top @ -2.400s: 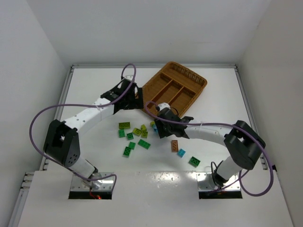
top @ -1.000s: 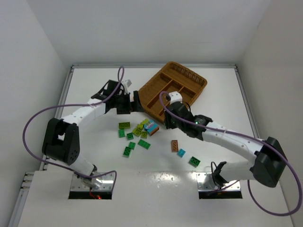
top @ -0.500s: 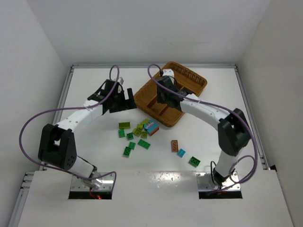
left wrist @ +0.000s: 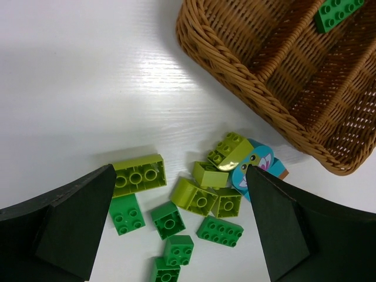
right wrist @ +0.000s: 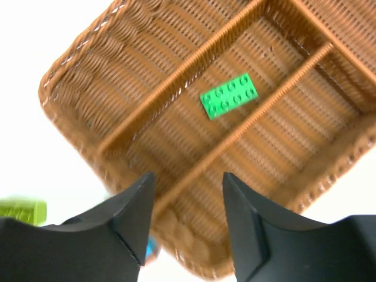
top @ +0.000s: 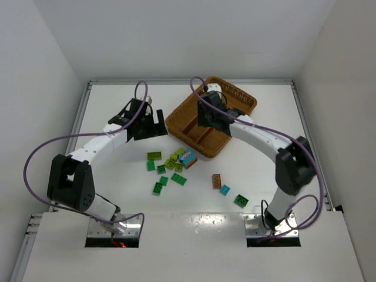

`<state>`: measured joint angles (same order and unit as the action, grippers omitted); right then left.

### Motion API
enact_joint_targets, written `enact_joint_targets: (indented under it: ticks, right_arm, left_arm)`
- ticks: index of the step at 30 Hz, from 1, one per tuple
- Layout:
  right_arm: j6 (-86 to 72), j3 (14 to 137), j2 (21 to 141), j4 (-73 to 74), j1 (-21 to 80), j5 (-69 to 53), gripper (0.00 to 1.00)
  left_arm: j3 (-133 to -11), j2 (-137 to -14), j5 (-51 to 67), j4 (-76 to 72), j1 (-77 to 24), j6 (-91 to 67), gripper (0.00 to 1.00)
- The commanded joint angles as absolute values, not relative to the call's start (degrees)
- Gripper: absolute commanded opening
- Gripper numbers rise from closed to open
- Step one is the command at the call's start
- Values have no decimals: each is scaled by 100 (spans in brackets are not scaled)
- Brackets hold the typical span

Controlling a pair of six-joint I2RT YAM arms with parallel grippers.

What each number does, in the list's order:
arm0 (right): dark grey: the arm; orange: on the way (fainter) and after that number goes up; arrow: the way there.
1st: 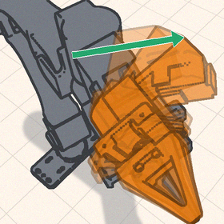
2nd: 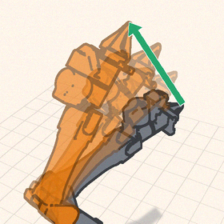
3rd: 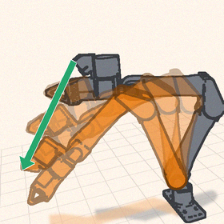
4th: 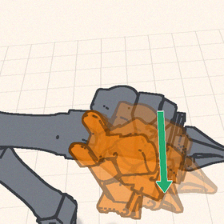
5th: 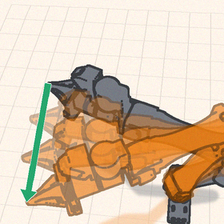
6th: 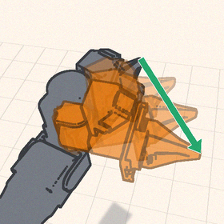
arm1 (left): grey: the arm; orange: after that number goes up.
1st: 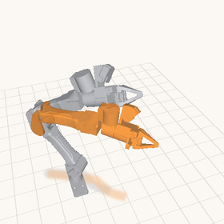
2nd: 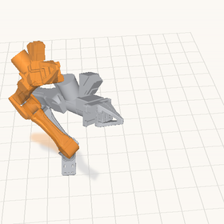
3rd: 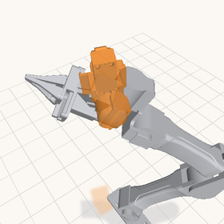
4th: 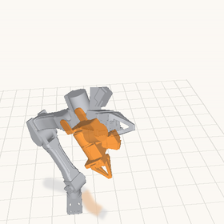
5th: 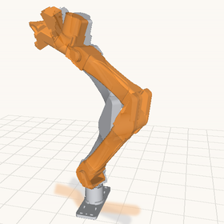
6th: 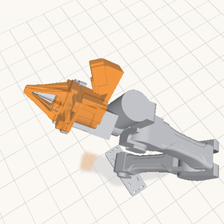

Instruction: Sort the legos into containers by color

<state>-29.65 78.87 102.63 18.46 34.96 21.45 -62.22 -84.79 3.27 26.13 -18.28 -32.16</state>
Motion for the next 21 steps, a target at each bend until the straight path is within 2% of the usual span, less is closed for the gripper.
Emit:
enact_joint_targets:
  ticks: [1, 3, 6, 7, 9, 14, 17, 21]
  right_arm:
    - [-2909, 7201, 9144, 1591, 3647, 1873, 49]
    - [-2909, 6497, 8861, 1468, 3700, 1287, 49]
    - [-2699, 5951, 8640, 1468, 3884, 679, 55]
    - [-2620, 5828, 8640, 1468, 3954, 233, 61]
    - [-2558, 5774, 8640, 1521, 4226, -86, 65]
    - [-2444, 5625, 8946, 1573, 4649, 185, 70]
    - [-2094, 5756, 9271, 1573, 4649, 185, 75]
    - [-1785, 6002, 9710, 1652, 4649, 185, 78]
  left_arm:
    - [-6478, -8244, 36, 2663, -1784, -3190, 100]
    - [-6478, -8244, -43, 2663, -1784, -3190, 100]
    - [-6478, -8244, -211, 2715, -1731, -3190, 100]
    - [-6478, -8244, -263, 2716, -1731, -3190, 100]
    - [-6478, -8244, -264, 2716, -1731, -3190, 100]
    - [-6425, -8244, -211, 2769, -1731, -3190, 100]
    - [-6425, -8244, -211, 2769, -1731, -3190, 100]
    - [-6425, -8183, -159, 2769, -1731, -3190, 100]
